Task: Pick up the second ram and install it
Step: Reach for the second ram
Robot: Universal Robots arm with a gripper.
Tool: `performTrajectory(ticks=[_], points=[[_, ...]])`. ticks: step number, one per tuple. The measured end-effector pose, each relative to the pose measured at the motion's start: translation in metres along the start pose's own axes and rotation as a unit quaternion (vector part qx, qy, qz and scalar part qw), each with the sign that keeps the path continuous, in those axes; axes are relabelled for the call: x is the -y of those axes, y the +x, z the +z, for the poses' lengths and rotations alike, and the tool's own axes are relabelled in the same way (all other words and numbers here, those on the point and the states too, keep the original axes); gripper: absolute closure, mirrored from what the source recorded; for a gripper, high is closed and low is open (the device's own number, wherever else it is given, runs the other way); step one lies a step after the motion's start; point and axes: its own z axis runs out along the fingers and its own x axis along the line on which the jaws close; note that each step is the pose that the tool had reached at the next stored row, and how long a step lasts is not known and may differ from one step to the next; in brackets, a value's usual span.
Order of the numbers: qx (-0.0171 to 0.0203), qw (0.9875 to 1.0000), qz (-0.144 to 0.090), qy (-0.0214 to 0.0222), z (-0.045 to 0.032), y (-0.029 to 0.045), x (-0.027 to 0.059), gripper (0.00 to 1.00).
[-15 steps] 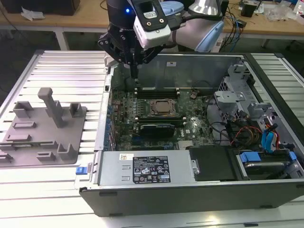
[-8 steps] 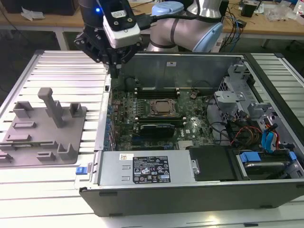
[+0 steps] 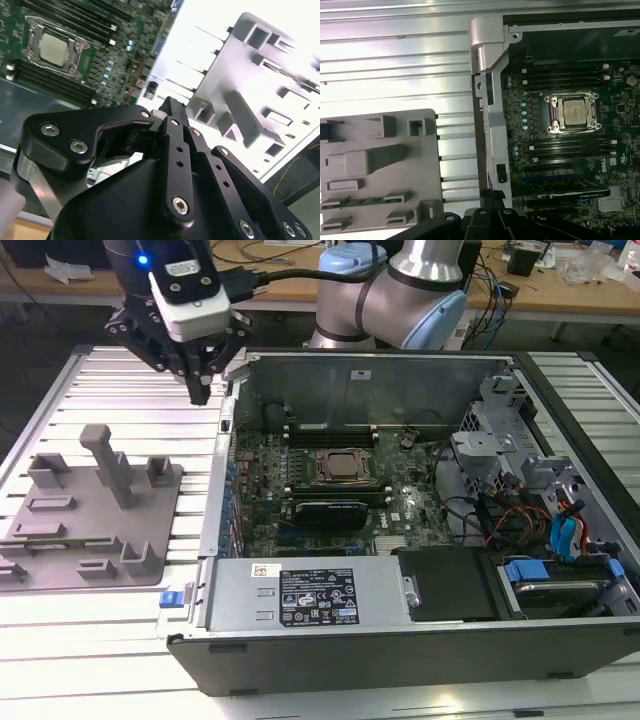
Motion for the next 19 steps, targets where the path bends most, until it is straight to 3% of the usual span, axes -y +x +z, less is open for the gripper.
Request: performTrajectory(ticks=[2, 9, 19], points=[[0.0002, 1.0, 0.0, -0.0001, -0.0001, 0.0079, 0.0006, 0.92], [0.0008, 1.0, 0.0, -0.0001, 0.0022, 0.0632, 0.0048, 0.92], [0.0008, 1.0, 0.0, -0.0001, 0.0103, 0.1046, 0.0099, 0.92]])
